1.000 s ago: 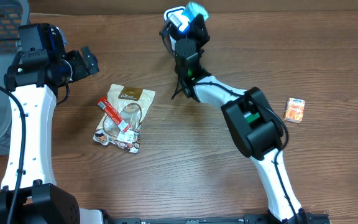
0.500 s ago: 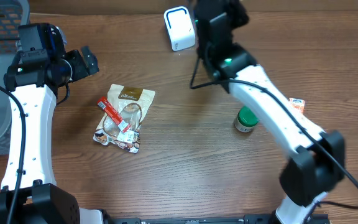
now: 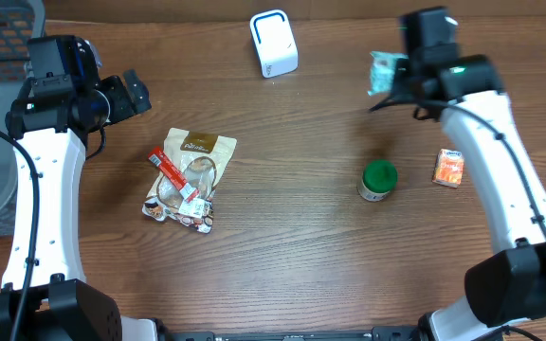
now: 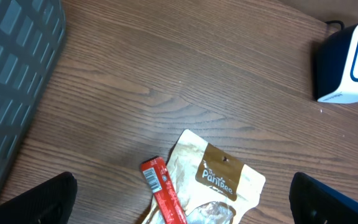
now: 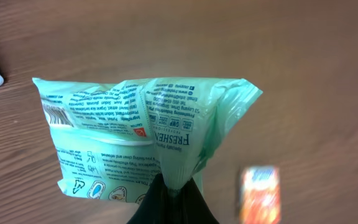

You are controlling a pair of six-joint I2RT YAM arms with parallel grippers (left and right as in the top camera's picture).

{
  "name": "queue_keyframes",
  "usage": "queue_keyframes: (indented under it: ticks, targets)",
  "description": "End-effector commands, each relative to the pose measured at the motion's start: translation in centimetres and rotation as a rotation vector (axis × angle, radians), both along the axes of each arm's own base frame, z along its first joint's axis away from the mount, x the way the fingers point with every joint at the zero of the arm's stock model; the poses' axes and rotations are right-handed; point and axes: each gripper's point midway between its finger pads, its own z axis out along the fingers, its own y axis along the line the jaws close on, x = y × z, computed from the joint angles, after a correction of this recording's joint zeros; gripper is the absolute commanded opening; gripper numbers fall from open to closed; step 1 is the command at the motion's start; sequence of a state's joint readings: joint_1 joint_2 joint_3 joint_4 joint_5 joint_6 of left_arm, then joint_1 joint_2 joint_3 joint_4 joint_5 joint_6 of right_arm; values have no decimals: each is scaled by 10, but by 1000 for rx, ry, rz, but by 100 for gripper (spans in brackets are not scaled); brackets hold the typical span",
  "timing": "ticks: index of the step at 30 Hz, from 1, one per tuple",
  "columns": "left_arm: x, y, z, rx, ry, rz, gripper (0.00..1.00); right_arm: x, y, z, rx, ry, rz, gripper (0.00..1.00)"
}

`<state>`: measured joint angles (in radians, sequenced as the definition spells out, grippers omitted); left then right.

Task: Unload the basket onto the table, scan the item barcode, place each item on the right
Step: 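Move the wipes pack right and release it beside the tissue pack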

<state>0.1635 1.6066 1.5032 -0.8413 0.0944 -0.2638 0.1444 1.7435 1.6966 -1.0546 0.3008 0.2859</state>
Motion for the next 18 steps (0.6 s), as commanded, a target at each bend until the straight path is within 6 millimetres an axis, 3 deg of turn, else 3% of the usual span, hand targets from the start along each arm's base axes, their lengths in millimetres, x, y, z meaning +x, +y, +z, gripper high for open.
queue_keyframes:
  ticks: [1,7,18]
  targets:
    - [3,-4,13,-8,-34,-3,100,-11,5,1,315,15,-94,3]
    - [3,-4,13,-8,-34,-3,100,-37,-21,-31,355,142,-178,4]
    - [3,-4,13,-8,-34,-3,100,-70,-29,-111,328,278,-225,3]
